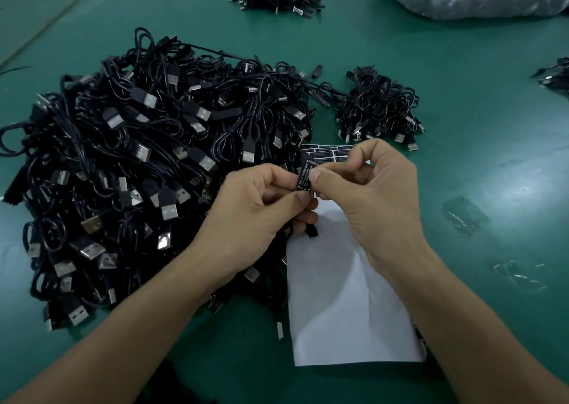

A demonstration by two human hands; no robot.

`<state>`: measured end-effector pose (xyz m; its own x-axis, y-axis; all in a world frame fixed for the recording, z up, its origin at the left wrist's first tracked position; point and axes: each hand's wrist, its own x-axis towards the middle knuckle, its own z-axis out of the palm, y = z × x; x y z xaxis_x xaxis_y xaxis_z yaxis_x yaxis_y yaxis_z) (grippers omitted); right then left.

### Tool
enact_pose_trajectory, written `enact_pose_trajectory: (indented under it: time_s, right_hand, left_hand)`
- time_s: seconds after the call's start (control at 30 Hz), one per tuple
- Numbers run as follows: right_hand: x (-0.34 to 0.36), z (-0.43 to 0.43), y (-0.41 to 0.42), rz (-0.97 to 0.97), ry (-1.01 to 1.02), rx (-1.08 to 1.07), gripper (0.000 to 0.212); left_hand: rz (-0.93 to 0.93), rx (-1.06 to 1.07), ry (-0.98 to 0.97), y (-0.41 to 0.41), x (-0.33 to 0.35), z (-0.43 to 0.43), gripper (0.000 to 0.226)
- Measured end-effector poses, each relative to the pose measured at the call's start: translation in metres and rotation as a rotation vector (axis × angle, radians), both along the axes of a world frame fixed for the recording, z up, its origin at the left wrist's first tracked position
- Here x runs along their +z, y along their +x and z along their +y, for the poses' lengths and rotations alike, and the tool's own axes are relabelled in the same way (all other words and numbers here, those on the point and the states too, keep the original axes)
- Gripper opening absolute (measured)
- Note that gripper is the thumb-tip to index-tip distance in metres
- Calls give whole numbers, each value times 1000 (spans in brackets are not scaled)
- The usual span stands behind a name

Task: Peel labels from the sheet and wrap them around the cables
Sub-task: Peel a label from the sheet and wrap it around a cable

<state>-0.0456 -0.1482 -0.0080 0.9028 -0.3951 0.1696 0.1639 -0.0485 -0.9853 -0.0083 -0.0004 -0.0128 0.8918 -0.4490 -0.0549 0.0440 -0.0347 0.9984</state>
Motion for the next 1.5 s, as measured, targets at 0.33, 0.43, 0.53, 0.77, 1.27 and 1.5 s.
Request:
enact_pose_trajectory:
  time_s: [0.33, 0.43, 0.53, 0.77, 1.27, 1.5]
  right_hand:
    - [-1, 0, 0, -13, -54, -13, 35]
    - [-2, 0, 0, -16, -77, -19, 32]
    - [-3, -1, 1, -16, -94, -20, 32]
    - [-3, -3, 3, -9, -97, -14, 30]
    - [-1, -3, 2, 27, -110, -30, 34]
    - [-1, -3, 2, 39, -109, -27, 33]
  left_hand:
    - [0, 16, 8, -1, 1, -1, 5]
    - [3, 18, 6, -1, 1, -1, 6]
    - [5, 19, 6, -1, 1, -1, 7]
    - [21, 4, 5, 0, 2, -1, 8]
    - [11, -29, -1, 1, 0, 1, 10]
    - [11, -30, -7, 1, -1, 1, 9]
